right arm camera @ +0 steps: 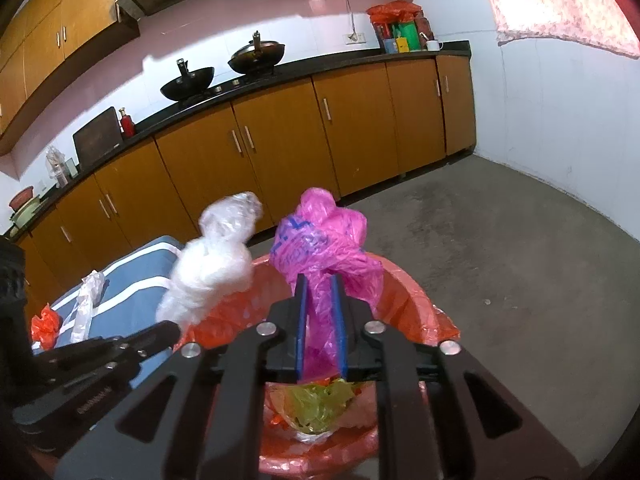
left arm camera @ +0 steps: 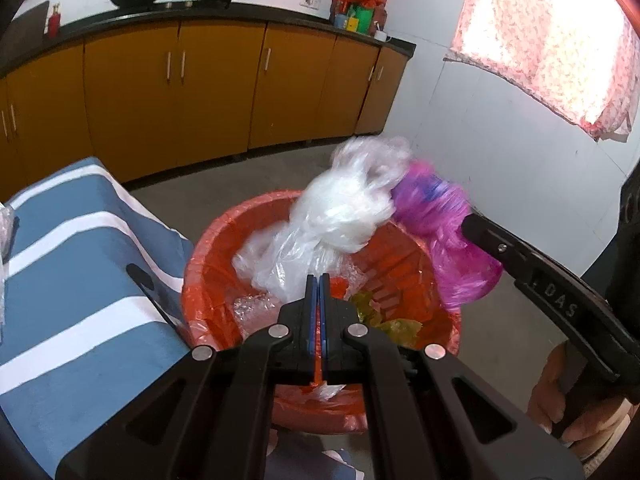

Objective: Collect trash
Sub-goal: 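Open both tools over the orange basket to drop the pink and white bags, then swing both tools back toward the table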

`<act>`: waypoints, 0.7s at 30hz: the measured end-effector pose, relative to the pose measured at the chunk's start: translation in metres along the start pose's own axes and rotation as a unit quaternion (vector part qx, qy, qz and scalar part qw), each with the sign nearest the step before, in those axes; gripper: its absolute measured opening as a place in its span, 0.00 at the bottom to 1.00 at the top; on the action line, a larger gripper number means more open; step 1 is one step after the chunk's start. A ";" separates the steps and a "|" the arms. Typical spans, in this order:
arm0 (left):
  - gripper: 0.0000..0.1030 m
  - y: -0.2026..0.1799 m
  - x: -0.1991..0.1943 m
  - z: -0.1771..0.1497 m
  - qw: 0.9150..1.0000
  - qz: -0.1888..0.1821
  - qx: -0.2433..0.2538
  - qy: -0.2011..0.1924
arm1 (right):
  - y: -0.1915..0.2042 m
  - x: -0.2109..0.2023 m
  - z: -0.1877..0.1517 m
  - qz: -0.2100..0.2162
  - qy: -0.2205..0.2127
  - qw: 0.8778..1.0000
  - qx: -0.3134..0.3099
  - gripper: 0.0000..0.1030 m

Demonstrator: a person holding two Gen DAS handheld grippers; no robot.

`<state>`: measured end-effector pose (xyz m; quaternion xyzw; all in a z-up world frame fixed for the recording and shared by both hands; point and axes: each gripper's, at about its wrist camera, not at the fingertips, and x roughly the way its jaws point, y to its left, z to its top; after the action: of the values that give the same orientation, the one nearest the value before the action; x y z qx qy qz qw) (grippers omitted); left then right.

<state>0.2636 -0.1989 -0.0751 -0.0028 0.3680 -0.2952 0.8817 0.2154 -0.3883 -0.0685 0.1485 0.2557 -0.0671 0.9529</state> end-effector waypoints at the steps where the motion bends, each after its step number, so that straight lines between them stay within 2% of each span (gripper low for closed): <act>1: 0.02 0.002 0.002 -0.001 1.000 -0.006 -0.005 0.003 | -0.002 0.000 -0.001 0.000 0.000 1.000 0.001 0.20; 3: 0.08 0.004 0.003 -0.002 1.000 -0.009 -0.010 0.006 | -0.005 -0.001 -0.002 -0.003 -0.001 1.000 0.004 0.25; 6: 0.24 0.011 -0.001 -0.004 1.000 -0.005 -0.018 0.003 | -0.007 -0.003 -0.002 -0.008 0.000 1.000 0.008 0.25; 11: 0.26 0.027 -0.018 -0.004 0.999 0.011 -0.034 -0.010 | 0.000 -0.008 -0.001 -0.008 -0.002 1.000 0.001 0.26; 13: 0.30 0.037 -0.030 -0.006 0.999 0.024 -0.040 -0.018 | 0.007 -0.009 0.000 -0.004 -0.003 1.000 -0.004 0.28; 21: 0.34 0.101 -0.096 -0.026 0.991 0.099 -0.065 -0.056 | 0.072 -0.005 0.000 0.051 0.008 0.998 -0.040 0.35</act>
<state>0.2461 -0.0599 -0.0542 -0.0404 0.3348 -0.1815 0.9238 0.2255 -0.3201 -0.0481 0.1239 0.2581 -0.0067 0.9581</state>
